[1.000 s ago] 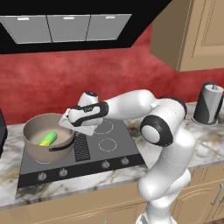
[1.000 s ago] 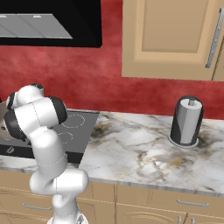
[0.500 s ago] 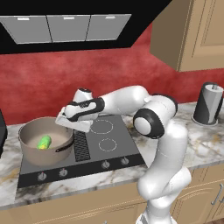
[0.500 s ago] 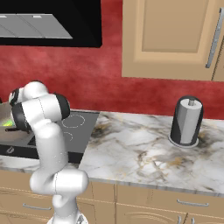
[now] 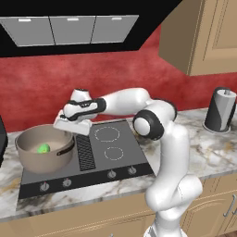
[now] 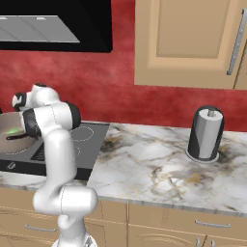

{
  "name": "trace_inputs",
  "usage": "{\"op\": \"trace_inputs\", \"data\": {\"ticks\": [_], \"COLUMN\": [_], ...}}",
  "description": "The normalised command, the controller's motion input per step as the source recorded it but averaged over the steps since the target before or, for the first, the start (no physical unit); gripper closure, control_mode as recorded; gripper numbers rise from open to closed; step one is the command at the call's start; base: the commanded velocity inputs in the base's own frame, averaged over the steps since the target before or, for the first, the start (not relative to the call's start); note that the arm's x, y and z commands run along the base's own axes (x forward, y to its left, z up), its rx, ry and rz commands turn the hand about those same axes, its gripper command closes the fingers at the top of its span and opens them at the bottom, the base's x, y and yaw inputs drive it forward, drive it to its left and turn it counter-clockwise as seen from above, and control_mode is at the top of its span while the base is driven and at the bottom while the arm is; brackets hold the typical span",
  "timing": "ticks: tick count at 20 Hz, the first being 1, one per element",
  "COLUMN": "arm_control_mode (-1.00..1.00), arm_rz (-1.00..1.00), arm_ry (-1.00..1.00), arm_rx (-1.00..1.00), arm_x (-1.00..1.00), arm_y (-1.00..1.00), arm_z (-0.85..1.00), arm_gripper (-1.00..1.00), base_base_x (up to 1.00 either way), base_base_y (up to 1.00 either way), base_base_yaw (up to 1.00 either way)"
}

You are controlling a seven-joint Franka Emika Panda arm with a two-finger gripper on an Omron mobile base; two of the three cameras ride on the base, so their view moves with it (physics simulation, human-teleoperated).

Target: Turn on the sink faucet. Then move the corn from the counter to the sink. Turn off the sink. Move the vegetable from the sink to the pot next to the stove. Finally move the pot to the front left burner.

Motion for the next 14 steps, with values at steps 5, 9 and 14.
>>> {"op": "trace_inputs", "data": {"ticks": [5,9,14], "arm_control_mode": [-1.00,-1.00,-1.00], "arm_rz": [0.00,0.00,0.00], "arm_ry": [0.00,-0.05,-0.09], "arm_rx": [0.00,0.00,0.00], "arm_x": [-0.02,-0.05,-0.07], "arm_y": [0.10,0.00,-0.01], "arm_z": [-0.15,-0.03,0.00], "arm_gripper": [-1.00,-1.00,-1.00], "base_base_x": [0.00,0.00,0.00], "base_base_y": [0.00,0.00,0.00], "base_base_yaw": [0.00,0.00,0.00]}}
